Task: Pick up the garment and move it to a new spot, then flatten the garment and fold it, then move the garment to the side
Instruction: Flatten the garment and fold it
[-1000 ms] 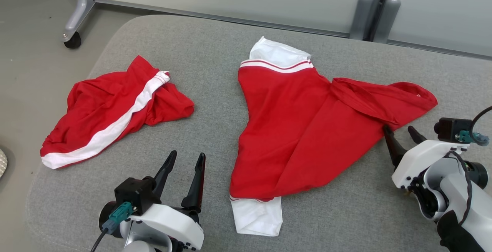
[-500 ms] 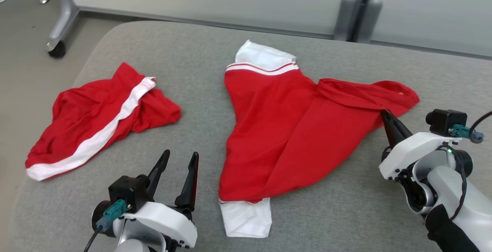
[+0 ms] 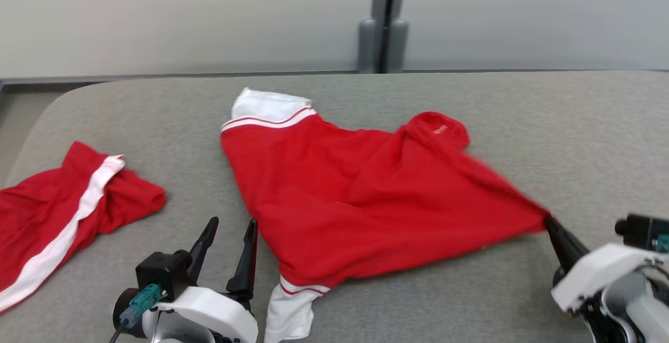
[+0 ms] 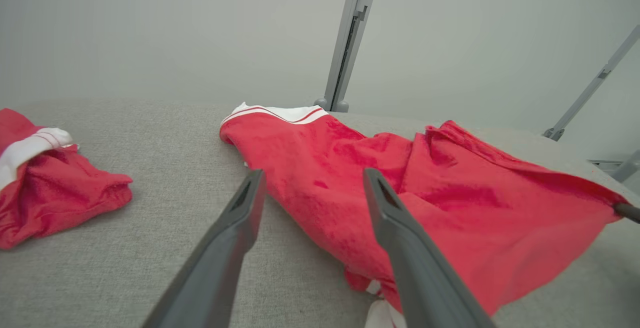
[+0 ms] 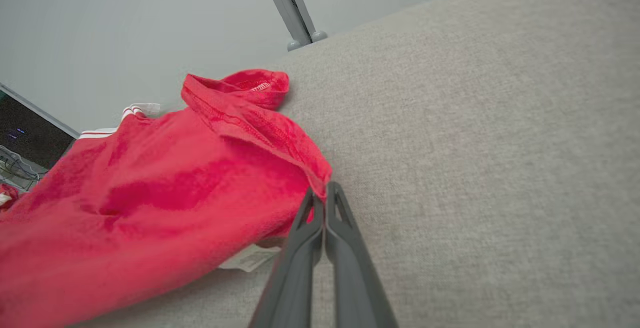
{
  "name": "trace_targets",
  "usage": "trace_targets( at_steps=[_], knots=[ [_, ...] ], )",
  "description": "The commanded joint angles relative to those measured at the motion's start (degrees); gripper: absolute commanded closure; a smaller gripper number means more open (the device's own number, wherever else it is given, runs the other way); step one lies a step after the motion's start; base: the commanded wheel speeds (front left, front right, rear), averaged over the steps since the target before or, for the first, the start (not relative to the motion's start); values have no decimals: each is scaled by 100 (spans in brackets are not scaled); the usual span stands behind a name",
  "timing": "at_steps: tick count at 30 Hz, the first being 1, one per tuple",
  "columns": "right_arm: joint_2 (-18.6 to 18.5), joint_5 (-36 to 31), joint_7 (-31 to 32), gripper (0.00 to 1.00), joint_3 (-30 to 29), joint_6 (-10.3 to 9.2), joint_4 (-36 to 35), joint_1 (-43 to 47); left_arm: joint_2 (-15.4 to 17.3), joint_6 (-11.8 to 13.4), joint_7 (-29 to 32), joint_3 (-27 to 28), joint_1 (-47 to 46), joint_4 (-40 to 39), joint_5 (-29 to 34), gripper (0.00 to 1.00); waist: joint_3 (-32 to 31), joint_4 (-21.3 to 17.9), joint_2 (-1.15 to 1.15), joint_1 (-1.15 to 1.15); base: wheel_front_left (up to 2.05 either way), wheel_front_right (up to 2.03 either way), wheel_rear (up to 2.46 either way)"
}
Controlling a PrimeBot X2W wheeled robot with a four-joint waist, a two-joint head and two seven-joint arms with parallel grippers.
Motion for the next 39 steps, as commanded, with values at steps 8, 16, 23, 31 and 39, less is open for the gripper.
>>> trace_targets(
  at_steps=[8,16,23,31,39],
  knots=[
    [-96,43,772,100,-803,12,-987,1324,190,116,67,96,59,-146,-16,0,139,-692,0,0,0,0,0],
    [96,-342,1704,0,-1729,12,-1896,2191,304,162,143,109,46,-253,-4,0,238,-895,0,0,0,0,0],
    [551,-827,1990,0,-2427,13,-2625,2373,346,189,198,94,-5,-269,10,0,184,-750,0,0,0,0,0],
    [1014,-1210,1674,0,-3005,13,-3719,2291,395,222,255,50,168,-316,-30,0,-88,-354,0,0,0,0,0],
    [1520,-1826,817,0,-3149,13,-3491,2036,474,165,516,-73,336,-277,-142,0,-308,-25,0,0,0,0,0]
  ],
)
